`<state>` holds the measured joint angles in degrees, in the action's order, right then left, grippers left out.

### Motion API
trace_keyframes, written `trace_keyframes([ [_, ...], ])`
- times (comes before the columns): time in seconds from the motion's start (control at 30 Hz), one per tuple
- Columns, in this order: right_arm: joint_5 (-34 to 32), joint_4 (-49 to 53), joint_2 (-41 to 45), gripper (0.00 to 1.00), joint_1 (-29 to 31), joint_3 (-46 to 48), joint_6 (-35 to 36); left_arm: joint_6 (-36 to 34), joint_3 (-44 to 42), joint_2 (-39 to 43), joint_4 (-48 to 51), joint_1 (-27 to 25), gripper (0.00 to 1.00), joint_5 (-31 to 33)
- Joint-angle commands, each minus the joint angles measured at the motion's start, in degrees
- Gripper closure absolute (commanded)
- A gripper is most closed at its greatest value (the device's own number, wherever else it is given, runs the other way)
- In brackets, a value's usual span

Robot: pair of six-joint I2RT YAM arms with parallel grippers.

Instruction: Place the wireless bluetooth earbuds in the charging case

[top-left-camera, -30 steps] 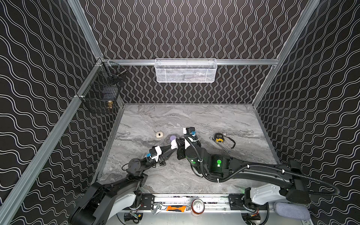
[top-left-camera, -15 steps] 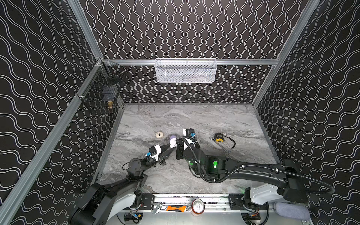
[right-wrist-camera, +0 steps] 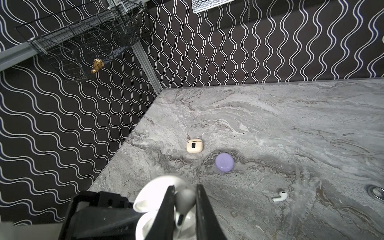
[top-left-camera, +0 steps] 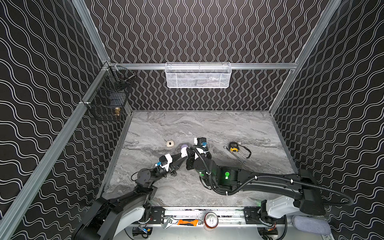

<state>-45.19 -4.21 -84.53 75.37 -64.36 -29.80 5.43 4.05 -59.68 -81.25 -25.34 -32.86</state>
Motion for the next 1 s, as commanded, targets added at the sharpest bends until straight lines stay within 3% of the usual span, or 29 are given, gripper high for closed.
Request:
trace_keyframes([
  [0.0,0.3,0.5,-0.6,0.88,0.1,-0.1,-0.7,-1.1,0.1,0.2,-5.1,-0.1,1.0,-0.8],
  [0.4,-0.7,-0.2,-1.4,0.89,0.1,0.5,-1.3,-1.2,0.0,0.9,-3.9,0.0,1.0,-0.2],
  [0.97,-1.5,-5.8,-0.6,0.9,0.0,1.1,3.7,-1.8,0.6,2.4,-0.8,0.0,1.0,-0.2],
])
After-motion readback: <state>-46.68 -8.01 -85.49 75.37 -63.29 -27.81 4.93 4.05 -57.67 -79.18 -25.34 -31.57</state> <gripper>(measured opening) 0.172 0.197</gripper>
